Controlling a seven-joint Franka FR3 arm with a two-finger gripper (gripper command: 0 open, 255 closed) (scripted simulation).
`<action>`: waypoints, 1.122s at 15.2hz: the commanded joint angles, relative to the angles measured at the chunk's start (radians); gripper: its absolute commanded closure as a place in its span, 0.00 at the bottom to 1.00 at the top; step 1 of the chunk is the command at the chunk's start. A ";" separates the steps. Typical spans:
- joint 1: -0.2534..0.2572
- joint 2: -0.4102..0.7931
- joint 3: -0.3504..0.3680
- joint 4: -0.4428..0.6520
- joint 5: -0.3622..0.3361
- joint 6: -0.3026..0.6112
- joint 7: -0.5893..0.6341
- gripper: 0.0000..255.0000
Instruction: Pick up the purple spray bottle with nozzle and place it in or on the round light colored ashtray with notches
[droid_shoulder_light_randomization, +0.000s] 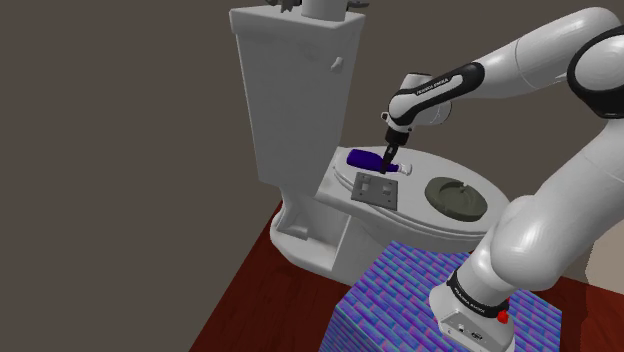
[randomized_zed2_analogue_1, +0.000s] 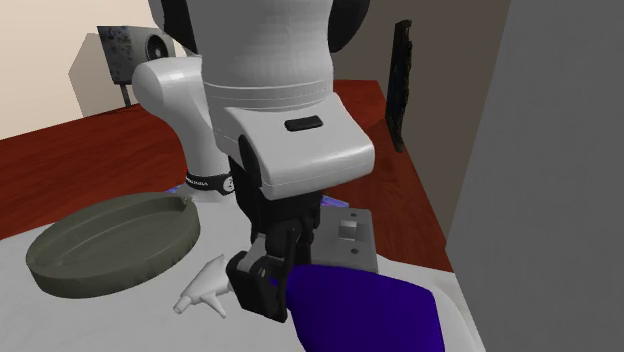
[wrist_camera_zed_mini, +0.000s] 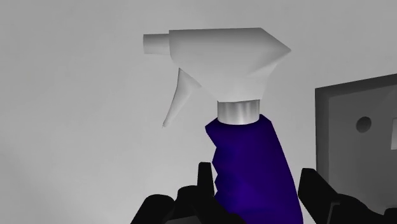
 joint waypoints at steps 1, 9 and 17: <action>-0.002 -0.021 0.003 0.009 -0.013 -0.028 0.011 1.00; -0.007 -0.091 0.016 0.061 -0.048 -0.142 0.044 1.00; -0.010 -0.138 0.030 0.119 -0.066 -0.244 0.064 1.00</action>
